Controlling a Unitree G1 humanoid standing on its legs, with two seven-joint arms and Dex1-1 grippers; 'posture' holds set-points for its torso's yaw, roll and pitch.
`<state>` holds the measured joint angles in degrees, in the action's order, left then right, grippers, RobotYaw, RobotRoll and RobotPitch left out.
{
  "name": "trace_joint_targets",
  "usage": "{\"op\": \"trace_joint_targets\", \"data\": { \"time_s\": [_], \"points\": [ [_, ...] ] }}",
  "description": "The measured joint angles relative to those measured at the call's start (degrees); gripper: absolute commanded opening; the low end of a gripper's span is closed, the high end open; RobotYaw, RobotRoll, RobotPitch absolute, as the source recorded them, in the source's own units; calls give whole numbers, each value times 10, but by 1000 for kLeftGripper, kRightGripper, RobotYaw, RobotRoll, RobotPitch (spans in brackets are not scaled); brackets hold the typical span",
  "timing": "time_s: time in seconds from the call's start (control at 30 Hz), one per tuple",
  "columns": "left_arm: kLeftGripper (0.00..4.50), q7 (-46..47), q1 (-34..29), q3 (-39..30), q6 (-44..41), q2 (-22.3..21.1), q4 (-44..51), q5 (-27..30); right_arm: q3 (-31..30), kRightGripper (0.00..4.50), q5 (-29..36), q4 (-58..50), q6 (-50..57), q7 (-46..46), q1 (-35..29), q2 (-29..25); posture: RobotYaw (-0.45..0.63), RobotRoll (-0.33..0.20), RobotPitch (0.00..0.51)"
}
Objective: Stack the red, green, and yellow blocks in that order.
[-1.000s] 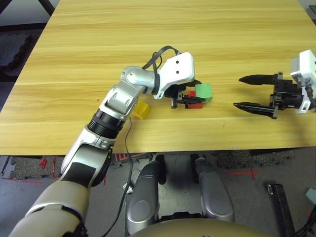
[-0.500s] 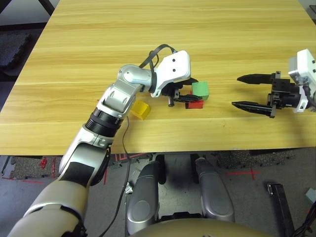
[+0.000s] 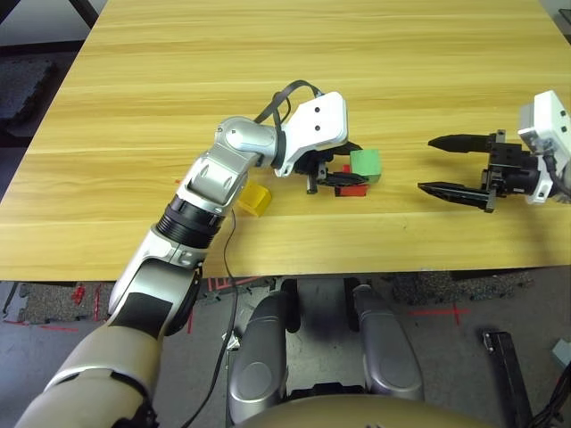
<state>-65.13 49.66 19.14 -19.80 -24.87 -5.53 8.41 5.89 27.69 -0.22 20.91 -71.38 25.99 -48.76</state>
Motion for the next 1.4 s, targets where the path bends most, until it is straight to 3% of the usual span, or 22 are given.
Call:
{"op": "trace_joint_targets", "data": {
  "time_s": [0.4,0.63,0.67,1.2,1.4],
  "points": [
    [2005,-4,-5,0,5,-4,-1,-9,-7,4500,0,1,0,-1,6,0,180,57,295],
    [4350,-5,-8,8,-7,-11,-4,-20,-8,4500,0,1,0,-3,10,1,186,59,289],
    [4435,-6,-8,9,-9,-13,-4,-20,-8,4500,0,1,0,-3,10,2,189,60,281],
    [4435,-36,-7,12,-22,-69,-1,-32,-17,4500,-6,18,-10,-7,29,14,205,64,266],
    [4435,-11,-2,-59,-103,-111,22,-12,-20,4500,-7,21,-13,-9,29,16,204,67,265]
  ]
}}
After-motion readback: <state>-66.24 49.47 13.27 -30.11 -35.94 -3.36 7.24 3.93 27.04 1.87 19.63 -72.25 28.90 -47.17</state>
